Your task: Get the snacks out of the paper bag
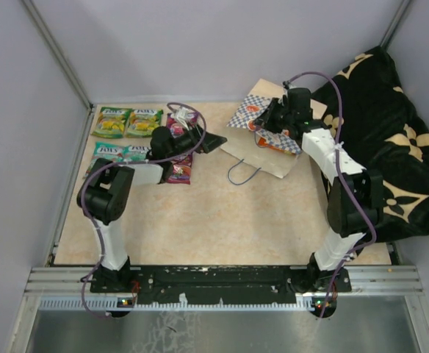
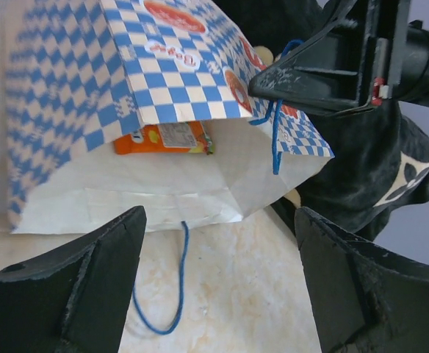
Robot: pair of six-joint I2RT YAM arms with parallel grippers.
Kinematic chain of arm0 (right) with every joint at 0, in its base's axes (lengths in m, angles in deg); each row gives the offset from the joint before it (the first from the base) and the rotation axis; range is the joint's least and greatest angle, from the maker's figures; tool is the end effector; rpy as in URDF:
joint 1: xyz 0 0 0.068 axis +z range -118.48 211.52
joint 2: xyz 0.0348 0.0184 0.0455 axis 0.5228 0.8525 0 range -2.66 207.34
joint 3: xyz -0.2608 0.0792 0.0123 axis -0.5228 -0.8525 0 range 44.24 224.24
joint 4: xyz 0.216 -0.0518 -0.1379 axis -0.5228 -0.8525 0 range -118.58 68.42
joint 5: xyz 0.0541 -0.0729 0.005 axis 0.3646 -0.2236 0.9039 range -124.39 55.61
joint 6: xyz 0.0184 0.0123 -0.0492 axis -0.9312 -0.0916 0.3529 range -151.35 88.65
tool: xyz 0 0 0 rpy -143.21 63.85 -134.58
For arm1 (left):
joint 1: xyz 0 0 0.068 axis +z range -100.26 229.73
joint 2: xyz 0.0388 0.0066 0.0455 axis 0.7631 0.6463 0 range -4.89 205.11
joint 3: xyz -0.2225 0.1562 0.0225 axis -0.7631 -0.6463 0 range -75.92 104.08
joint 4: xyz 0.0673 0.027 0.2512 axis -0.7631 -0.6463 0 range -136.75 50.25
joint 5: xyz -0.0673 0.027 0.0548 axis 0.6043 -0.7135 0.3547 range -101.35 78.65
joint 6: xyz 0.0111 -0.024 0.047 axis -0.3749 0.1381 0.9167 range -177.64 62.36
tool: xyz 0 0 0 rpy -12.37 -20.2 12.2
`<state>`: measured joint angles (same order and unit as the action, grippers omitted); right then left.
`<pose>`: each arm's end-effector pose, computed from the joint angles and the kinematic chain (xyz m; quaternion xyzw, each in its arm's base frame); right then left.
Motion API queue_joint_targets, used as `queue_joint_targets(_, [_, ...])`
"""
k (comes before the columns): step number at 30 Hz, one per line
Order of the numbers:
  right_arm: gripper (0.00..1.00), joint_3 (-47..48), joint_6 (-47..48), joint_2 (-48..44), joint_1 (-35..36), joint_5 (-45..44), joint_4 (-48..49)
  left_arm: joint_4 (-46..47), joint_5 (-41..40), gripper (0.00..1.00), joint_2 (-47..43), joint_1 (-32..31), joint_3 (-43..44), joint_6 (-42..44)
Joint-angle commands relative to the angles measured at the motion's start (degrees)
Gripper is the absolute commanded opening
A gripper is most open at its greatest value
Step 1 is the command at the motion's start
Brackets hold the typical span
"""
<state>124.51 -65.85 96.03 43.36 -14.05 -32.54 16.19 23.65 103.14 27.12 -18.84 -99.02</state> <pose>0.3939 0.0952 0.3013 0.0795 0.8507 0.3357 0.3967 0.3664 -0.1749 0.2210 0.1137 0.6720 -0.5449 0.4886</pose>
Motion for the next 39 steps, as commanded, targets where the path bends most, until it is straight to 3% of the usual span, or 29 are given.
queue_joint_targets(1, [0.0,3.1,1.3,-3.6,-0.4,-3.5,0.0,9.5,-0.5,0.87,7.5,-5.0,5.2,-9.1])
queue_joint_targets(4, [0.0,4.1,0.3,-3.6,-0.5,-4.4,-0.1,8.9,-4.9,0.85,9.3,-8.5,6.5,-9.4])
queue_joint_targets(7, [0.0,5.0,-1.1,-3.6,-0.4,-6.1,0.1,7.7,-14.8,0.85,9.0,-12.7,4.5,-6.0])
queue_joint_targets(12, [0.0,6.5,-3.2,-6.1,-0.4,-8.7,-0.1,0.7,-35.9,0.86,10.8,-19.7,6.2,2.9])
queue_joint_targets(16, [0.0,7.2,-4.3,-7.3,-0.3,-10.9,-0.2,-3.5,-51.9,0.89,15.4,-22.4,9.7,-1.6])
queue_joint_targets(18, [0.0,7.6,-4.8,-7.8,-0.3,-12.2,-0.5,-4.0,-53.2,0.95,17.8,-22.9,11.7,-4.8])
queue_joint_targets(28, [0.0,4.1,-8.7,-10.3,1.0,-22.3,2.0,-9.0,-47.0,0.95,27.0,-23.5,26.2,-23.1])
queue_joint_targets(34, [0.0,1.8,-8.8,-9.5,3.8,-26.5,3.0,-18.7,-47.3,0.96,29.2,-22.1,32.5,-20.9])
queue_joint_targets(39, [0.0,4.2,-6.3,-7.4,6.8,-31.4,0.1,-25.0,-35.2,0.91,31.6,-14.7,36.6,-19.2])
